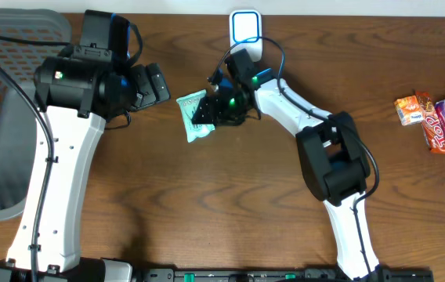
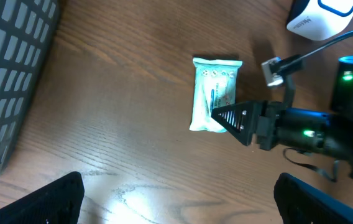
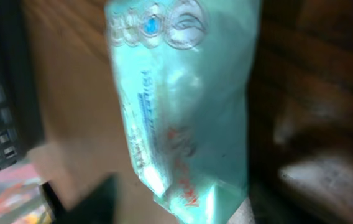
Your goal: Scan the item barcode
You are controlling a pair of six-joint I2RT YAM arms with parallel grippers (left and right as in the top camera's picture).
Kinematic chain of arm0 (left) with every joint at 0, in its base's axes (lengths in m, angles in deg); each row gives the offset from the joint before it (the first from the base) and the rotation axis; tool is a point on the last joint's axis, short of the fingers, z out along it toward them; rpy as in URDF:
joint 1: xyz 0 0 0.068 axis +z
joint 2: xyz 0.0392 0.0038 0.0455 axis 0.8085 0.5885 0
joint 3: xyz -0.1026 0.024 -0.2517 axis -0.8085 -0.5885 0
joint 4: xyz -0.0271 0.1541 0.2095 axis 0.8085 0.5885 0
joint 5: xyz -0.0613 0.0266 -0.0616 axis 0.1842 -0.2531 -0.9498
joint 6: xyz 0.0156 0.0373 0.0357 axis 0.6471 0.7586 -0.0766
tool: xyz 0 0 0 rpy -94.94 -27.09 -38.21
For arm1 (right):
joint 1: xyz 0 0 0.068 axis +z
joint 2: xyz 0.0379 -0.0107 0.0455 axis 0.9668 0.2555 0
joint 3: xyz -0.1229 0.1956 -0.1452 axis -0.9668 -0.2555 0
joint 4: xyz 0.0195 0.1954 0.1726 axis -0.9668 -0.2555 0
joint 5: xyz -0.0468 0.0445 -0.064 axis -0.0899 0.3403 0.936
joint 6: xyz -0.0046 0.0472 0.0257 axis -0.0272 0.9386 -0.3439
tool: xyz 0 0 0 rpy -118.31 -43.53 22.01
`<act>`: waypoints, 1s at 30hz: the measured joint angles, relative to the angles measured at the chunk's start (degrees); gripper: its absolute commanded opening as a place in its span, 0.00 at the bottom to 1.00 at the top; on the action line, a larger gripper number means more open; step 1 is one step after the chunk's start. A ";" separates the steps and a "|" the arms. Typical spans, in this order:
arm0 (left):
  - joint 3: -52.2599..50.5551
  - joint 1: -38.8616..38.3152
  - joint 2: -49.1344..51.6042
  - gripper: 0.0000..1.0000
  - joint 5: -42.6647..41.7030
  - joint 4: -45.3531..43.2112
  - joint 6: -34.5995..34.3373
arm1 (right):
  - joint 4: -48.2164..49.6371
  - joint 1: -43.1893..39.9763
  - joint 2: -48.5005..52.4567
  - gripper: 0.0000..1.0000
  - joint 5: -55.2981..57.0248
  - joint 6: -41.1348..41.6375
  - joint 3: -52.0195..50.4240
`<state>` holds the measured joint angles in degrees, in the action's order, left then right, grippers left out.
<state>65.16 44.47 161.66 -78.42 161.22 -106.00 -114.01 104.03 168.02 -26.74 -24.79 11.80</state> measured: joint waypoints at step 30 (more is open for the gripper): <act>0.00 0.00 0.00 0.98 0.00 0.00 0.00 | -36.54 -3.52 -13.07 0.01 70.16 2.23 -0.13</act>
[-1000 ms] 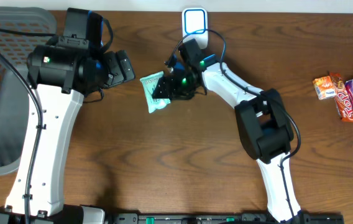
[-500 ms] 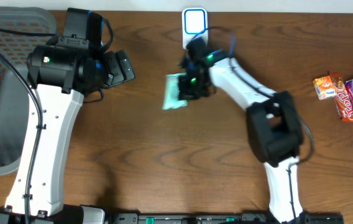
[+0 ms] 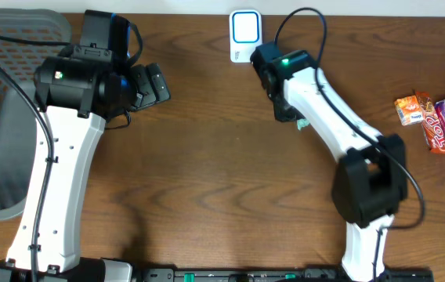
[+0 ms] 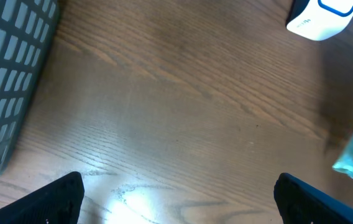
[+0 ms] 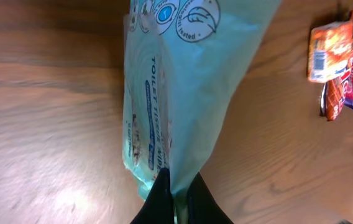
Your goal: Scan the item barcode
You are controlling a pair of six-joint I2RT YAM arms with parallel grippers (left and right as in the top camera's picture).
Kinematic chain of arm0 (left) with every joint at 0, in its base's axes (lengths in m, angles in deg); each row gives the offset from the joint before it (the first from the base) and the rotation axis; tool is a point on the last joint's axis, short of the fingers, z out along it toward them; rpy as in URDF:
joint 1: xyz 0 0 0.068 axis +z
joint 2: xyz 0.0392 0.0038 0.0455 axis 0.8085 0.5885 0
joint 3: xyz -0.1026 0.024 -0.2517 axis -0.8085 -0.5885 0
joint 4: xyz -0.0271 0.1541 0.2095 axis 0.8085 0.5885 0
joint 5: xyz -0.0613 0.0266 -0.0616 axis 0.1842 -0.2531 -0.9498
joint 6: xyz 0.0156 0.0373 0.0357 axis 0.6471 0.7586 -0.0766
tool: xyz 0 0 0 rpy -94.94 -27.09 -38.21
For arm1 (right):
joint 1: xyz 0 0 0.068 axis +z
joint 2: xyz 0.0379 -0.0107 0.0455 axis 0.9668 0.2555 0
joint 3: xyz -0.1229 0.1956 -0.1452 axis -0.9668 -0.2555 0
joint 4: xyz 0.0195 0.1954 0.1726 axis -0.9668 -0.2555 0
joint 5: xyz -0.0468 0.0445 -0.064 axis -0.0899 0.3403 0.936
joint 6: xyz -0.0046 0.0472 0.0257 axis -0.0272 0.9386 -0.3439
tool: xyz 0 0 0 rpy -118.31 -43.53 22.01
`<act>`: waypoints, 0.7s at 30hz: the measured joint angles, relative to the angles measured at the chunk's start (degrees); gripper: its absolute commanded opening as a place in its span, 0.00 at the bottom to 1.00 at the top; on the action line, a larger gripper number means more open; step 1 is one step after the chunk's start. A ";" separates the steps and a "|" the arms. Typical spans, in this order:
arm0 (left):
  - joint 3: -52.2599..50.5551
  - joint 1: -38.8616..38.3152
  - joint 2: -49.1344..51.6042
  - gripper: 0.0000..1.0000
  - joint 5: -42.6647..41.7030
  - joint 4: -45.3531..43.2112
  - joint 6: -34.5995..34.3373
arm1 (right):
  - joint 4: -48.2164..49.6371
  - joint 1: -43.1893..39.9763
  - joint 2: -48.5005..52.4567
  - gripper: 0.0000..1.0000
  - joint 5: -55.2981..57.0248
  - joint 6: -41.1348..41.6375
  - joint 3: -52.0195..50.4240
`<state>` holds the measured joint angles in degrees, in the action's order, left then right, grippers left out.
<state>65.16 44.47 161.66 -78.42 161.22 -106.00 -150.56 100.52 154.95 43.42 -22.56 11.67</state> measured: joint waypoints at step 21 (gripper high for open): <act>0.00 0.00 0.00 0.98 0.00 0.02 0.00 | -5.62 12.39 11.15 0.47 -5.84 1.70 12.83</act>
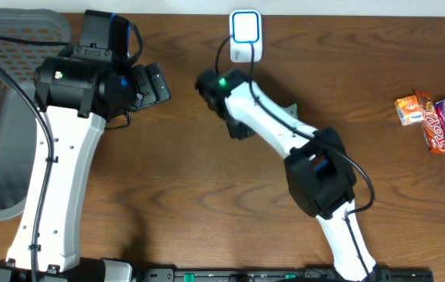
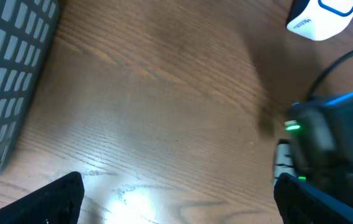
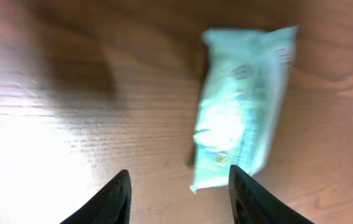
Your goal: Scan the item barcode
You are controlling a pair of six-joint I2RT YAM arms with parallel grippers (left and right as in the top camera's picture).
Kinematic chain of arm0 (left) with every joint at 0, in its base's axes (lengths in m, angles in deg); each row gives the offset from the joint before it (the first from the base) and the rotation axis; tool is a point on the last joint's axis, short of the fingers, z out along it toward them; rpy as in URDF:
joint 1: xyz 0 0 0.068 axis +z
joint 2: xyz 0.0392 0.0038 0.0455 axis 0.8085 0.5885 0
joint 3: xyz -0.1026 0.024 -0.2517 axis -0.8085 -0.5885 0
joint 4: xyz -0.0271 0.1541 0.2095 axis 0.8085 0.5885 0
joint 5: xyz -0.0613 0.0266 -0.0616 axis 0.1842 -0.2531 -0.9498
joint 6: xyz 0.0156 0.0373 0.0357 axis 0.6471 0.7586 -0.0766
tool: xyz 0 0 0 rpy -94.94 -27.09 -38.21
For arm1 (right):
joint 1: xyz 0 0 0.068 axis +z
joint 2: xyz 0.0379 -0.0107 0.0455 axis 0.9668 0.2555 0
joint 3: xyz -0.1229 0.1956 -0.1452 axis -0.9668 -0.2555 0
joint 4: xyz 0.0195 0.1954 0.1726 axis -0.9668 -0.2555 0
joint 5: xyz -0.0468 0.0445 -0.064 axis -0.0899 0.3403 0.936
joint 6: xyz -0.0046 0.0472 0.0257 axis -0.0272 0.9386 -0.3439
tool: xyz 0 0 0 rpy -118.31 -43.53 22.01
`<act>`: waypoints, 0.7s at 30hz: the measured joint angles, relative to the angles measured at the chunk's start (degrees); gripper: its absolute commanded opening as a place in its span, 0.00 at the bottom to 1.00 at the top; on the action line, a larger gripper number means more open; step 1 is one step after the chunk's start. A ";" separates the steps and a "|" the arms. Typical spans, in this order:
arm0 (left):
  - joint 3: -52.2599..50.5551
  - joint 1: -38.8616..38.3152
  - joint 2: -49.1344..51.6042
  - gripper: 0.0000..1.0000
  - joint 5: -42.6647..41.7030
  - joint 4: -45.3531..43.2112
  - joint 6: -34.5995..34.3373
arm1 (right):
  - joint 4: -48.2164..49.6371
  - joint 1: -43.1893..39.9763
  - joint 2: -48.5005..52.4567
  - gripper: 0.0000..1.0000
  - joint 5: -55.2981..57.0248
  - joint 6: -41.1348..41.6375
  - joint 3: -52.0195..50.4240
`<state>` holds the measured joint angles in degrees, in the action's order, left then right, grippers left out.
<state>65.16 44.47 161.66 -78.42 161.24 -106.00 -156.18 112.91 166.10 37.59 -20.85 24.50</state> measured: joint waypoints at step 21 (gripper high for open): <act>0.00 0.00 0.00 0.98 0.00 -0.02 0.00 | -0.26 -21.51 0.00 0.01 -20.13 -9.77 1.86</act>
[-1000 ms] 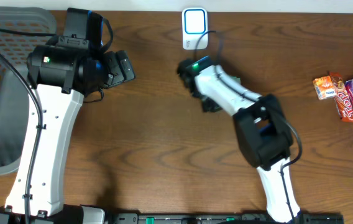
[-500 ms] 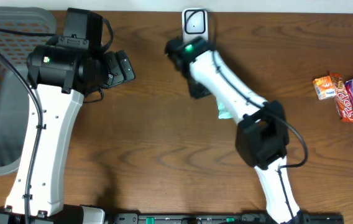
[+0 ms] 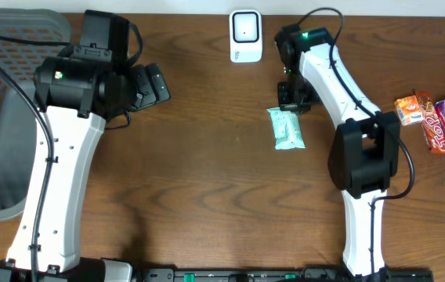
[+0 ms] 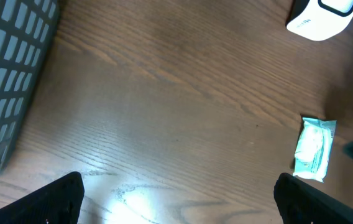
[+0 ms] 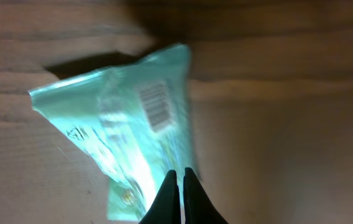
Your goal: Scan the item barcode
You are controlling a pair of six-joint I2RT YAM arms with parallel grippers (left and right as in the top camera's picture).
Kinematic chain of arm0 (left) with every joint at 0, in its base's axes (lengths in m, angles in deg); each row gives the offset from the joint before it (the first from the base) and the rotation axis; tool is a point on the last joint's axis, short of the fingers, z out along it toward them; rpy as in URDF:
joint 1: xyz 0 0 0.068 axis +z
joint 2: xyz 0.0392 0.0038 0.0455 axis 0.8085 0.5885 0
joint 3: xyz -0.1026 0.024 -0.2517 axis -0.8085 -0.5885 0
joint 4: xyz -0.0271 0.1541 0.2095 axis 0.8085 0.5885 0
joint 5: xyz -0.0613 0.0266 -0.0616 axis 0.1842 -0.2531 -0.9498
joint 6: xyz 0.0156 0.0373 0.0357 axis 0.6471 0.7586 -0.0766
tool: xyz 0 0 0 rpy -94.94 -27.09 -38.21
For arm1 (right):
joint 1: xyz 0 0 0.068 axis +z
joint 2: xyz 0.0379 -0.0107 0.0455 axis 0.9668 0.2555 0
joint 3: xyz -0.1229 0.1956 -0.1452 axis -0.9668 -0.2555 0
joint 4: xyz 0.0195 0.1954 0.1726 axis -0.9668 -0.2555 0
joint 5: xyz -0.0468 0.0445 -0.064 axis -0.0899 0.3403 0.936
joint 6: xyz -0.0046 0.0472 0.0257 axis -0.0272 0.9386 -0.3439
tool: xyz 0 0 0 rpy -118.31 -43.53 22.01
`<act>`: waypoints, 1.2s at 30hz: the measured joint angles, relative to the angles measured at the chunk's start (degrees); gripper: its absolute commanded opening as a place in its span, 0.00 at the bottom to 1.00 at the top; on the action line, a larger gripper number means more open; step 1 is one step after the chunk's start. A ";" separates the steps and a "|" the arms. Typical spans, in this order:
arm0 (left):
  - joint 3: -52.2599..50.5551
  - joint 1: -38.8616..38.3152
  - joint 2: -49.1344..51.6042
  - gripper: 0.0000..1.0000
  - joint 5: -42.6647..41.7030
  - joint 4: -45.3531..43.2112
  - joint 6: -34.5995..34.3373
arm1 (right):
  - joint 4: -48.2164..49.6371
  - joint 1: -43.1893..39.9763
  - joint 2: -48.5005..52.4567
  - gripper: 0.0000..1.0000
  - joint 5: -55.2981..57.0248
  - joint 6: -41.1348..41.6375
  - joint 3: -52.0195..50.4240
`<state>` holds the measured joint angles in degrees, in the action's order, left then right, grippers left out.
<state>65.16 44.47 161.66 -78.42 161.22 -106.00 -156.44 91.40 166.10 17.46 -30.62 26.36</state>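
The pale green wipes packet (image 3: pixel 287 128) is right of the table's middle, below the white scanner (image 3: pixel 245 35) at the back edge. My right gripper (image 3: pixel 292 100) is at the packet's far end, and its fingers (image 5: pixel 170 194) are pressed together on the packet's edge. The right wrist view shows the packet (image 5: pixel 120 118) with its barcode (image 5: pixel 153 107) facing the camera. My left gripper (image 3: pixel 157 84) hovers open at the left, well apart from the packet (image 4: pixel 314 148) and the scanner (image 4: pixel 321 15); nothing is between its fingers (image 4: pixel 51 200).
A grey mesh basket (image 3: pixel 3 117) fills the left side and shows in the left wrist view (image 4: pixel 5 74). Several snack packs (image 3: pixel 435 116) lie at the right edge. The right arm stretches from the front edge up to the scanner area.
My right gripper was open over the packet lying on the table, with the wrist left of the scanner. Now it is shut on the packet right of the scanner, barcode showing. The left arm is unchanged.
First my right gripper held the packet left of the scanner, near the left gripper. Then it held it right of the scanner. Then it was open with the packet lying on the table. Now it is shut on the packet again, barcode side towards its camera.
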 measured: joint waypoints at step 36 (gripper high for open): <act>0.00 0.00 0.00 0.98 0.00 0.00 0.00 | 0.02 11.13 -8.39 0.67 8.63 5.49 -6.71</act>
<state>65.16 44.47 161.66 -78.42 161.22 -106.00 -156.42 102.53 157.70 26.09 -25.14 19.65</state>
